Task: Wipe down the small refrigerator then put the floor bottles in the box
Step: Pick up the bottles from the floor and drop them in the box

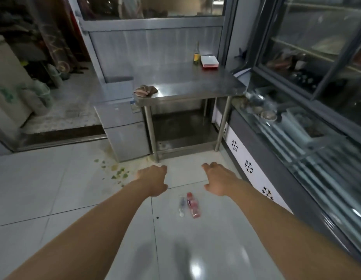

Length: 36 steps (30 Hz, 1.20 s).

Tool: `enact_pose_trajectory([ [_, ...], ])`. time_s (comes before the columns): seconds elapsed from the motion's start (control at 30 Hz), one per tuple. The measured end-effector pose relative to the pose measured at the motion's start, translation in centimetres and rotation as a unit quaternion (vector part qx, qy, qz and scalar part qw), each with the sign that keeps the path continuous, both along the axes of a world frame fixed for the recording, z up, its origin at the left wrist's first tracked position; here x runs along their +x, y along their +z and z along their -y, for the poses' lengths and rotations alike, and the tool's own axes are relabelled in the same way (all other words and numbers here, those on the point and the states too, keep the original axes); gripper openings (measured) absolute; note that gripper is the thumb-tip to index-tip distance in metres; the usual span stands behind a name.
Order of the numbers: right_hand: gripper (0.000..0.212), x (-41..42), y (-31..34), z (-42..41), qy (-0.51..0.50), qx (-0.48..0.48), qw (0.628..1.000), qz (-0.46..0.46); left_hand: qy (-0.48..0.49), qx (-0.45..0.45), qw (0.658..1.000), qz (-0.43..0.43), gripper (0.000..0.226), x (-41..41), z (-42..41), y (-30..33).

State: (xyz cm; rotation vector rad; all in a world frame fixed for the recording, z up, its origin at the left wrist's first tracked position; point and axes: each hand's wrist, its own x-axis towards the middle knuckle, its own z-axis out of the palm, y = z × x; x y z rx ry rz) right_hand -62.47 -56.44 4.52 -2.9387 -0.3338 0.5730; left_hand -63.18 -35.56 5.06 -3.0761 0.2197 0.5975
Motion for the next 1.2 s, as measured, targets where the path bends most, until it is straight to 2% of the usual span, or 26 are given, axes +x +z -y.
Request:
enact_pose_trajectory([
  [0.2,0.061,5.7,-6.1,0.8,-0.047,-0.013,0.997,-0.066,-0.039,0.004,0.998,-0.059,0.049,7.3,0.8,-5.5],
  [0.53,0.058,17.0,-20.6,4.3,-0.051,-0.011,0.986,-0.161,0.003,0.023,0.991,-0.133,0.047,18.9,3.3,-18.3],
  [0.73,0.049,20.4,-31.3,5.4,-0.062,-0.011,0.977,-0.202,0.009,0.007,0.987,-0.158,0.049,22.7,4.4,-29.4],
  [1.03,0.056,21.7,-51.7,3.7,-0.103,0.0,0.971,-0.215,0.057,-0.026,0.977,-0.202,0.047,26.5,5.2,-50.2],
  [1.2,0.062,21.9,-63.3,2.2,-0.143,0.025,0.968,-0.203,0.078,-0.031,0.977,-0.196,0.048,27.6,5.1,-62.1],
])
